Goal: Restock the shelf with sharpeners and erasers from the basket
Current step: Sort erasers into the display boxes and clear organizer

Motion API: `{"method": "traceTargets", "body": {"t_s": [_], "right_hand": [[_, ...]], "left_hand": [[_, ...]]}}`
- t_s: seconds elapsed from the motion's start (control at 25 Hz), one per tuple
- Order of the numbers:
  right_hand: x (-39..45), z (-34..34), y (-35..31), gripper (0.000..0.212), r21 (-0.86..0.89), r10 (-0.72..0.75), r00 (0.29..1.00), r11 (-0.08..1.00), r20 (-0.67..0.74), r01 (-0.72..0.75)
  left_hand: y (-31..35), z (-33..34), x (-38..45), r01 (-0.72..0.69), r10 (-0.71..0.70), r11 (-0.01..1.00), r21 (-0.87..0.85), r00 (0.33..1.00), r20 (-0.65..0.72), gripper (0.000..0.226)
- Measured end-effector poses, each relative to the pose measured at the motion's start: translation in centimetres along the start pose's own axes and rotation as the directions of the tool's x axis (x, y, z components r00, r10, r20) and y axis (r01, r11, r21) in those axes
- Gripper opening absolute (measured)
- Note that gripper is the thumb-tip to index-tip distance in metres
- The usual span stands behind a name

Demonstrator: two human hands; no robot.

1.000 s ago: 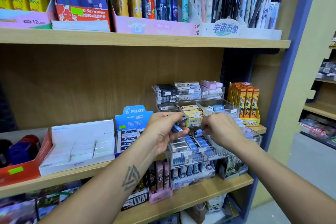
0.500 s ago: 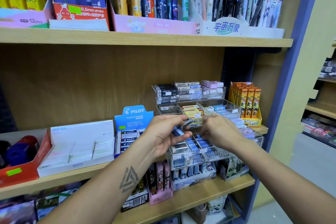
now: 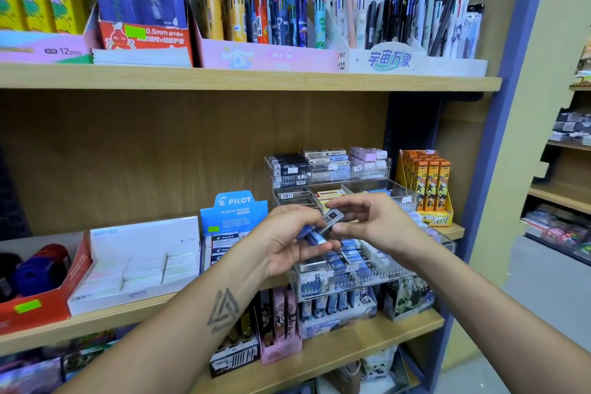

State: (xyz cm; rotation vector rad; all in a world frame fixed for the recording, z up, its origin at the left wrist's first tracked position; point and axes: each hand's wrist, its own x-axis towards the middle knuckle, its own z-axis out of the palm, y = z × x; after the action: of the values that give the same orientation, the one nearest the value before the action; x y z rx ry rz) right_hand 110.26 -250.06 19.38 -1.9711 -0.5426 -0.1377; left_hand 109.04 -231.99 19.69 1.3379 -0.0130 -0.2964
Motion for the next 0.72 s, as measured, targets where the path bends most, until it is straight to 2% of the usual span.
{"method": "traceTargets", "body": {"t_s": [0.12,0.24,0.28,0.36,0.44,0.56,0.64,0.68,0.72], "right_hand": [[0.4,0.5,0.0,0.032,0.029,0.026,0.998,0.999,-0.065,-0.024],[0.3,1.1,-0.3,0.023,0.062,0.084,0.988,0.995,-0.129,-0.076],[0.2,1.3,-0.5,0.024,0.01,0.07,0.993,0.998,-0.097,-0.069],[0.0,1.7,-0.8,0.022,-0.205,0.036,0.999,0.978,-0.037,-0.043],[0.3,1.8,-0.9,0.017,-0.334,0.005,0.999,0.942,-0.041,-0.019],[0.4,0.8,-0.7,0.009,-0.235,0.072,0.993,0.967,-0.098,-0.094],[0.1,-0.3,-0.7,0.013,-0.093,0.154,0.987,0.983,-0.044,-0.157],[0.1,-0.7,-0.6,0.018,-0.086,0.166,0.986,0.982,-0.033,-0.168],[0.2,-1.0,-0.4,0.019,-0.168,0.161,0.985,0.971,-0.057,-0.168]], "left_hand": [[0.4,0.2,-0.1,0.058,-0.058,0.998,-0.01,0.998,0.025,0.016],[0.5,0.5,0.5,0.007,-0.016,0.993,-0.117,0.997,-0.075,0.019],[0.5,0.8,0.5,-0.011,-0.002,0.991,-0.13,0.995,-0.098,0.018],[0.3,1.2,0.6,-0.006,-0.008,0.992,-0.129,0.994,-0.109,0.013],[0.2,1.3,0.5,0.02,-0.035,0.987,-0.158,0.995,-0.089,0.012],[0.6,0.9,0.5,0.042,-0.055,0.982,-0.184,0.996,-0.066,0.012],[0.8,0.5,0.6,0.038,-0.055,0.987,-0.154,0.993,-0.108,0.013],[0.7,0.3,0.7,0.034,-0.049,0.993,-0.109,0.989,-0.141,0.012],[0.6,0.2,0.8,0.024,-0.032,0.998,-0.05,0.985,-0.17,0.01]]}}
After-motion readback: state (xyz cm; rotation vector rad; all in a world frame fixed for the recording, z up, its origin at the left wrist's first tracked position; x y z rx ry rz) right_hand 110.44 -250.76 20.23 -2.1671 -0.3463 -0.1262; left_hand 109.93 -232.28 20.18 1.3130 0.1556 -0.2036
